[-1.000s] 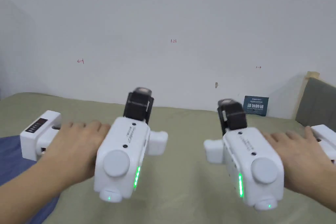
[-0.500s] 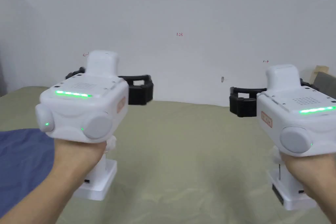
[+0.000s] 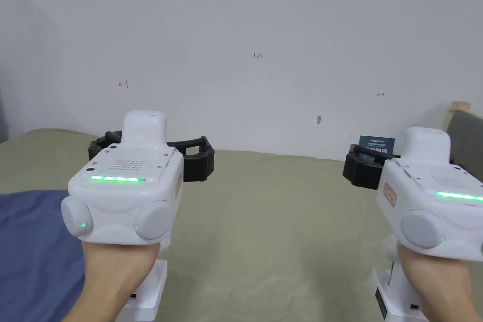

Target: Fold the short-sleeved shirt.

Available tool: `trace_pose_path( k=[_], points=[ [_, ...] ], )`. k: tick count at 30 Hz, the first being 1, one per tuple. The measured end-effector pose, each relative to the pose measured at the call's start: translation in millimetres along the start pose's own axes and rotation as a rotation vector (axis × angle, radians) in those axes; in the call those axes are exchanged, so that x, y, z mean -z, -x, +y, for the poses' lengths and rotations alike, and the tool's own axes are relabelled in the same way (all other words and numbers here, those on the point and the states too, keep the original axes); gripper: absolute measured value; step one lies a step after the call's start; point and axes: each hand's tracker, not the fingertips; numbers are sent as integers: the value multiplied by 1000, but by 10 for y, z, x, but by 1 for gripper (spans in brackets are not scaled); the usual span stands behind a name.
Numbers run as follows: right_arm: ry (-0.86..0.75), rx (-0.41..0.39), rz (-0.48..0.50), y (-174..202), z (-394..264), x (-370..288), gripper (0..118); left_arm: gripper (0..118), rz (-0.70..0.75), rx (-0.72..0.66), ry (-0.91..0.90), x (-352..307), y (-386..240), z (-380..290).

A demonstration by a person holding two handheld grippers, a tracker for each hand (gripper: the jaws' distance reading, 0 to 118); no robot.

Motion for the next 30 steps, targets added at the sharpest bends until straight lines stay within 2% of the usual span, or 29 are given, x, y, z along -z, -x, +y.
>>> trace_pose_path(
  k=[3, 7, 10, 11, 12, 13, 14, 15, 16, 18, 20, 22, 26, 30],
  points=[
    [11, -74, -20, -19, -58, -40, 118, 118, 12, 1, -7, -8, 43, 26],
    [55, -29, -2, -75, -276, -88, 118, 118, -26, -8, 55, -4, 85, -121],
    [94, -37, -22, -55, -370, -85, 118, 116, -51, 54, 103, -3, 35, -249],
    [99, -39, -17, -47, -388, -95, 117, 107, -76, 76, 77, -29, 23, -285],
    [93, -59, -23, -28, -415, -113, 111, 92, -64, 97, 39, -64, -7, -309],
    [78, -92, -17, -11, -438, -138, 84, 54, -48, 99, 1, -94, -29, -338],
    [81, -142, -44, 29, -457, -160, 38, 19, -9, 92, -10, -93, -50, -351],
    [101, -147, -31, 12, -527, -180, 0, 0, 2, 85, 2, -94, -51, -359],
    [85, -139, -61, 5, -629, -226, 0, 0, 40, 68, -10, -136, -48, -382],
    [120, -98, -1, -30, -746, -280, 0, 0, 30, 25, -15, -200, -19, -411],
    [113, -113, -19, -51, -650, -256, 0, 0, 37, 34, -4, -213, -25, -441],
    [124, -94, -3, -48, -641, -238, 0, 0, 37, 53, 6, -170, -21, -462],
    [120, -79, 14, 112, -489, -236, 0, 0, 19, 42, 25, -179, 51, -422],
    [108, -64, 103, 403, -381, -200, 0, 0, 89, 34, 32, -263, 250, -347]
  ],
)
